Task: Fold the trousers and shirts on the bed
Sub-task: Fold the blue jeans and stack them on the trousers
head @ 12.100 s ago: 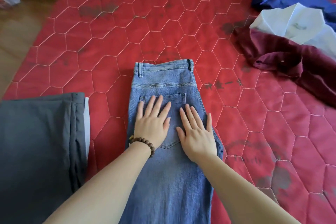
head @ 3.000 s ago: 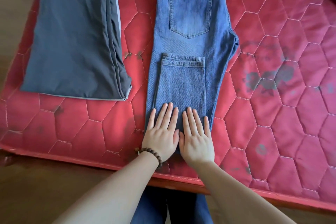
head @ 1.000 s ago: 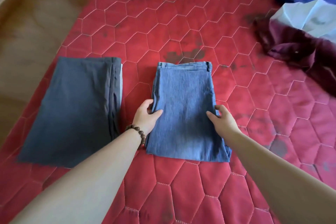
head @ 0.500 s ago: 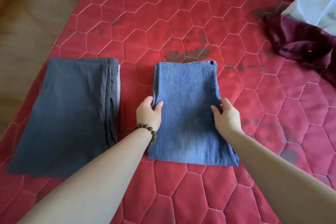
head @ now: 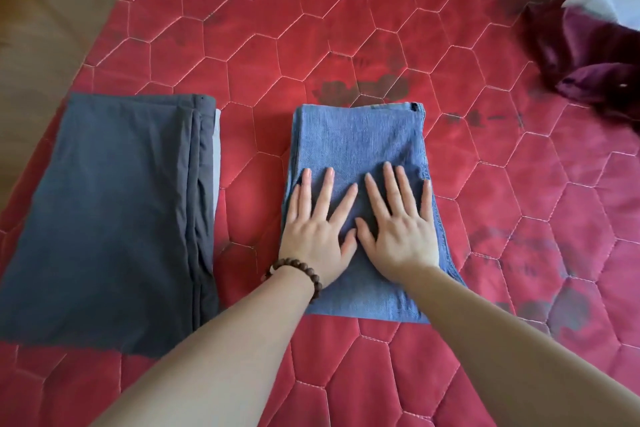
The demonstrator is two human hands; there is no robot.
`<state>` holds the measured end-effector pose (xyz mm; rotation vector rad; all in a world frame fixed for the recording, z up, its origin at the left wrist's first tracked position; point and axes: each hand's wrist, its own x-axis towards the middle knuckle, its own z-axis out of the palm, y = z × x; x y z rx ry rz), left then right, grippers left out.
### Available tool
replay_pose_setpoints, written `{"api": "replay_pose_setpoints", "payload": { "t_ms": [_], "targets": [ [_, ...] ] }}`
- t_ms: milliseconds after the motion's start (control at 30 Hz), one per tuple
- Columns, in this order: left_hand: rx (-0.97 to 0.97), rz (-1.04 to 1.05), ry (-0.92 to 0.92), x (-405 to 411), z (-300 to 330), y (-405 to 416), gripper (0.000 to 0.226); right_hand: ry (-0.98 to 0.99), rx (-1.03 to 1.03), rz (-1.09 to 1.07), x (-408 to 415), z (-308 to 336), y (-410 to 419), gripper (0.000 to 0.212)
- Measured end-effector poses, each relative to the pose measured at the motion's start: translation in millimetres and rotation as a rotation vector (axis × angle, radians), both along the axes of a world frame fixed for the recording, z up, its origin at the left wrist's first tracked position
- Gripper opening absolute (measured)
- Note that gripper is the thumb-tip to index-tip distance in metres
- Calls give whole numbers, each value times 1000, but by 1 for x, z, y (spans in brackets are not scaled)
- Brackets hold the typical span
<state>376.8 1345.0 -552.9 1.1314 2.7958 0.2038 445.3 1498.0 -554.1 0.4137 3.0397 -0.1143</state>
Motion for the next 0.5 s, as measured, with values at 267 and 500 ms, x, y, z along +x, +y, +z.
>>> {"api": "replay_pose_setpoints", "payload": {
  "t_ms": [267,500],
  "targets": [
    [144,102,227,-67,32,45,16,234,51,-126,-55,26,13,17],
    [0,20,99,-86,4,51,62,64,-62,19,-79,13,27,53]
  ]
}}
